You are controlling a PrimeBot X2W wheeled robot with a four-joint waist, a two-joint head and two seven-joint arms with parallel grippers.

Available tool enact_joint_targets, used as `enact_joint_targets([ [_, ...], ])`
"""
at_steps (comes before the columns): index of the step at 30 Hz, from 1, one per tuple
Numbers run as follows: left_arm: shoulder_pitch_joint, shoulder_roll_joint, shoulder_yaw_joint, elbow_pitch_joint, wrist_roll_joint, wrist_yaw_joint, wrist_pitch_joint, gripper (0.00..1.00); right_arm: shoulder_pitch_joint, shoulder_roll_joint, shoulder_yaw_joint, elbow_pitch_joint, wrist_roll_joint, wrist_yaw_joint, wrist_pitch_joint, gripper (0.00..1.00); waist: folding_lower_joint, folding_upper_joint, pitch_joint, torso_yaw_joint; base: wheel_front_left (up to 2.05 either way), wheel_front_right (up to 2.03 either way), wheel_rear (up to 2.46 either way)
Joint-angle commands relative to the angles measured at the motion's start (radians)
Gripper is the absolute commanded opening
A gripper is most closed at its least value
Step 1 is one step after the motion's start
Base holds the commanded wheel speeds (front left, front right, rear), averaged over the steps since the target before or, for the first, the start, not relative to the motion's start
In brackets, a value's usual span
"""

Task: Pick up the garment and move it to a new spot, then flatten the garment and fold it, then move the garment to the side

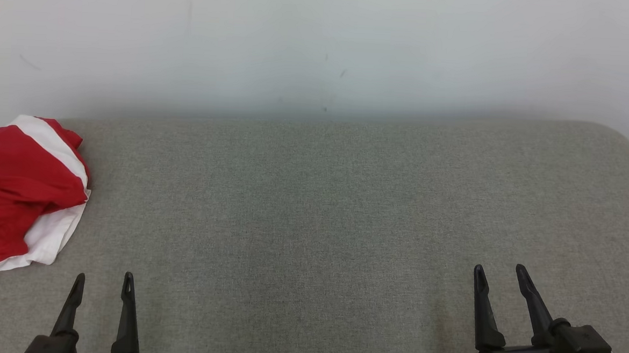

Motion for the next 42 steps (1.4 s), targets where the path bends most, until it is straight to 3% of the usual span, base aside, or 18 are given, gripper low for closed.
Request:
enact_joint_targets([
  [1, -0.006, -0.001, 0.002, 0.0, -0.006, 0.006, 0.002, 1.0, -0.001, -0.002, 0.001, 0.005, 0.008, 0.003, -0.001, 1.0, 0.0, 0.0, -0.001, 0.0, 0.0, 0.0, 0.0],
  [23, 0.009, -0.003, -0.014, -0.008, -0.045, 0.023, 0.023, 1.0, 0.001, -0.002, -0.004, 0.026, 0.005, 0.003, -0.001, 1.0, 0.0, 0.0, -0.006, 0.029, 0.0, 0.0, 0.0],
  [30, 0.017, 0.011, -0.017, -0.008, -0.043, 0.032, 0.033, 1.0, 0.018, -0.002, -0.004, 0.026, 0.014, 0.003, -0.001, 1.0, 0.0, 0.0, -0.009, 0.104, 0.0, 0.0, 0.0],
  [42, 0.024, 0.019, -0.022, -0.022, -0.055, 0.042, 0.045, 1.0, 0.032, -0.002, -0.021, 0.02, 0.02, 0.003, -0.001, 1.0, 0.0, 0.0, -0.006, 0.299, 0.0, 0.0, 0.0],
])
